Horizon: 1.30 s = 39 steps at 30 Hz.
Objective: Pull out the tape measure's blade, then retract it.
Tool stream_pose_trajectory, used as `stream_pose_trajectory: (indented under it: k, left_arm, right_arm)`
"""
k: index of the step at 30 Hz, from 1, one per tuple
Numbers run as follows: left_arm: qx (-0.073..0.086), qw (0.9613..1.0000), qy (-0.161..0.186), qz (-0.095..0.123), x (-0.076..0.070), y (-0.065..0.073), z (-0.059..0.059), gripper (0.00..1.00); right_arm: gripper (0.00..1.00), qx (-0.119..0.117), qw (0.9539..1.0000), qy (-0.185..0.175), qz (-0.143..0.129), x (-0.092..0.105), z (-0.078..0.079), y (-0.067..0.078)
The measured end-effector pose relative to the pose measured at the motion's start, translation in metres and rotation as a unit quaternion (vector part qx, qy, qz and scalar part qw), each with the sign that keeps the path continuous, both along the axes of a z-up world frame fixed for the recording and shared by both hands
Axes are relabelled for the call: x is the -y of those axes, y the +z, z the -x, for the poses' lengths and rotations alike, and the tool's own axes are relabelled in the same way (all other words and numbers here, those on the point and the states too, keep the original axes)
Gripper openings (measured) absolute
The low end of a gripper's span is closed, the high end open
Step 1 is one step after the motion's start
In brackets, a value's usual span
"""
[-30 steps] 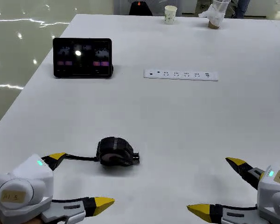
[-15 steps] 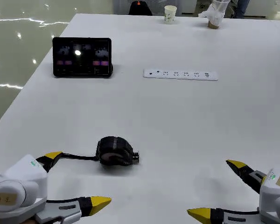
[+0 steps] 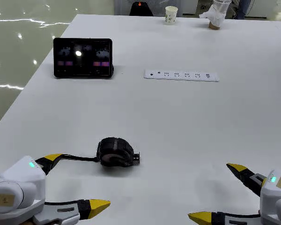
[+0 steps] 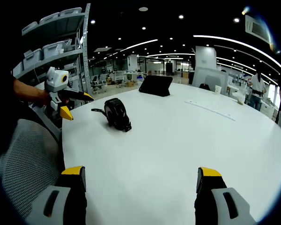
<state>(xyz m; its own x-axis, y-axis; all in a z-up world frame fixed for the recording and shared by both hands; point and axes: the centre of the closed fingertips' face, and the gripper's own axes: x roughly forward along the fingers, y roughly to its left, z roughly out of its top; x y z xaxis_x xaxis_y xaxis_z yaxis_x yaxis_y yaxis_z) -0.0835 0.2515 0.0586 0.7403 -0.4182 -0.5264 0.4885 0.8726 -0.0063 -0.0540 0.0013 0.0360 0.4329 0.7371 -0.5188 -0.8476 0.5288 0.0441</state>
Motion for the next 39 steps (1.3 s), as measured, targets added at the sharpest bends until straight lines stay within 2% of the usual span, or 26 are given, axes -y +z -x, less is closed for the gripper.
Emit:
stream_pose_trajectory:
  k: [12, 22, 30, 39]
  left_arm:
    - [-0.006, 1.0000, 0.000, 0.003, -0.0007, -0.0001, 0.0012, 0.96]
    - [-0.021, 0.9996, 0.002, 0.017, -0.0007, -0.0033, 0.0040, 0.92]
    - [-0.026, 0.9995, -0.005, 0.020, 0.0022, -0.0051, 0.0049, 0.99]
    - [-0.026, 0.9994, -0.004, 0.020, 0.0009, -0.0052, 0.0029, 0.99]
  right_arm:
    - [0.99, -0.005, 1.0000, 0.000, 0.003, 0.0021, 0.0018, -0.0023]
    - [0.99, -0.012, 0.9999, 0.000, 0.008, 0.0034, 0.0036, -0.0063]
    - [0.99, -0.018, 0.9998, 0.001, 0.011, 0.0035, 0.0054, -0.0081]
    - [0.99, -0.016, 0.9998, -0.002, 0.008, 0.0051, 0.0035, -0.0068]
